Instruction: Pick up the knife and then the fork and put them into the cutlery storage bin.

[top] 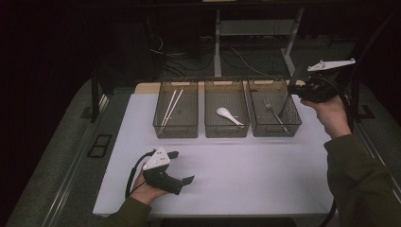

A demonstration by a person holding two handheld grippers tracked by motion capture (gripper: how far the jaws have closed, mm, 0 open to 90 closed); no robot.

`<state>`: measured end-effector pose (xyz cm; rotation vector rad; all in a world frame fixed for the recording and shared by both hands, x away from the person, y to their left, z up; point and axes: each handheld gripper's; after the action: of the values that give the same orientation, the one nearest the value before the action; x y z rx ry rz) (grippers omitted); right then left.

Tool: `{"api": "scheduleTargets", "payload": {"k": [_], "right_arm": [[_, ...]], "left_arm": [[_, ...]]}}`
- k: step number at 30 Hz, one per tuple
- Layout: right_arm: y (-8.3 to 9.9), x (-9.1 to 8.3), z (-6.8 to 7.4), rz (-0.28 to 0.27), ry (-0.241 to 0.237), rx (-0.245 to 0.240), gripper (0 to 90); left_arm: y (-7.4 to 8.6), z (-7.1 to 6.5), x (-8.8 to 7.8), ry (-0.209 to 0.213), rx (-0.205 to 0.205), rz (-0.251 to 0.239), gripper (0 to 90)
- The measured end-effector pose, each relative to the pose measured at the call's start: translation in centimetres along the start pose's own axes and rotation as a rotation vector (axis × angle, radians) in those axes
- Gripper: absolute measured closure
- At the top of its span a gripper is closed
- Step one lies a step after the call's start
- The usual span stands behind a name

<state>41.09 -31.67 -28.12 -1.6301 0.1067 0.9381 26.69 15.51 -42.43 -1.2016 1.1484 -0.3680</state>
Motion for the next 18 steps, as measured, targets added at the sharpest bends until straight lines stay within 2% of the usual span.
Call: {"api": "scheduleTargets", "payload": {"k": [10, 17, 18], "right_arm": [[0.9, 2.6, -1.5, 0.192, 0.04, -0.029, 88.3], [1.9, 4.6, -2.2, 0.326, 0.08, -0.03, 88.2], [2.0, 4.8, -2.3, 0.311, 0.077, -0.019, 88.2]], "left_arm": [[0.0, -0.1, 0.1, 0.018, -0.002, 0.008, 0.0], [0.0, -0.1, 0.2, 0.03, -0.005, 0.021, 0.0], [0.1, -0.1, 0.3, 0.033, -0.006, 0.024, 0.0]]}}
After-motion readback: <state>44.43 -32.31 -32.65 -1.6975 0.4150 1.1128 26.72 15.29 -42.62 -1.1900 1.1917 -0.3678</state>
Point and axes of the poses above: each handheld gripper's, and its own axes: x roughly forward along the jaws, y roughly out of its underside, z roughly to its left, and after that the axes turned 2 degrees about z, right-handed
